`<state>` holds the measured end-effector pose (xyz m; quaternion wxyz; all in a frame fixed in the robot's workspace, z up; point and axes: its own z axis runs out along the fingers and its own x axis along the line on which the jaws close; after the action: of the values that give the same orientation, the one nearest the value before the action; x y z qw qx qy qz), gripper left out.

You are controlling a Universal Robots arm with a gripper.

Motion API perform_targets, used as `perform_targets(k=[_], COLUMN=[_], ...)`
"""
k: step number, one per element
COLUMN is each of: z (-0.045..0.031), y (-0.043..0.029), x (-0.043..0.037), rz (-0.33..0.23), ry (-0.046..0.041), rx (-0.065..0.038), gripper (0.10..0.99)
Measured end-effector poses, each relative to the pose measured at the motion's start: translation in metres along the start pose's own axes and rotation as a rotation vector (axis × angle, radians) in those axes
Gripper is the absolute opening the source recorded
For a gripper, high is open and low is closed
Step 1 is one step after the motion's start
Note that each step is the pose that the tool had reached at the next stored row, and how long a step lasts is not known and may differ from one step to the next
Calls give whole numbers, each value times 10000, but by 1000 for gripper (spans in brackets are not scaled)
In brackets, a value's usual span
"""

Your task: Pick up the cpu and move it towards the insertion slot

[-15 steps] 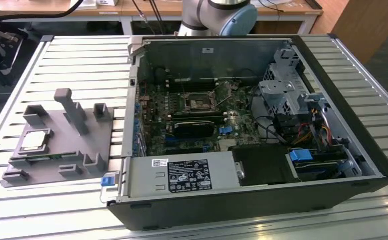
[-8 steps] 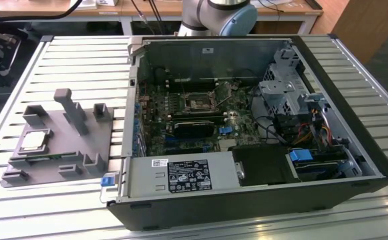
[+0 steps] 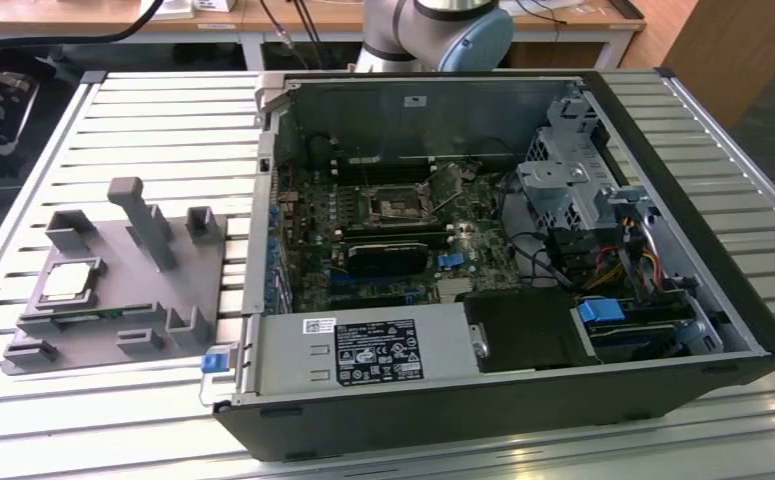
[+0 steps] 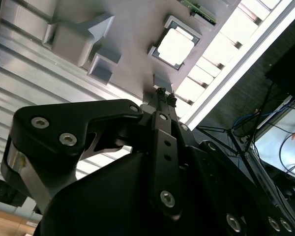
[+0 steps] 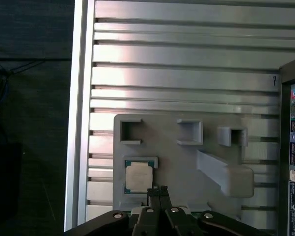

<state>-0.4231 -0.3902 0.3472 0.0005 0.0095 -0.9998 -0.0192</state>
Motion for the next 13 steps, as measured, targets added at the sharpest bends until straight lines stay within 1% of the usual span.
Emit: perform_targets(k=[4,13], z=[26,76], y=[-22,-44], x=[20,48], rz=[-1,-1], ry=[-1,-2], rx=[0,0], gripper=[106,106])
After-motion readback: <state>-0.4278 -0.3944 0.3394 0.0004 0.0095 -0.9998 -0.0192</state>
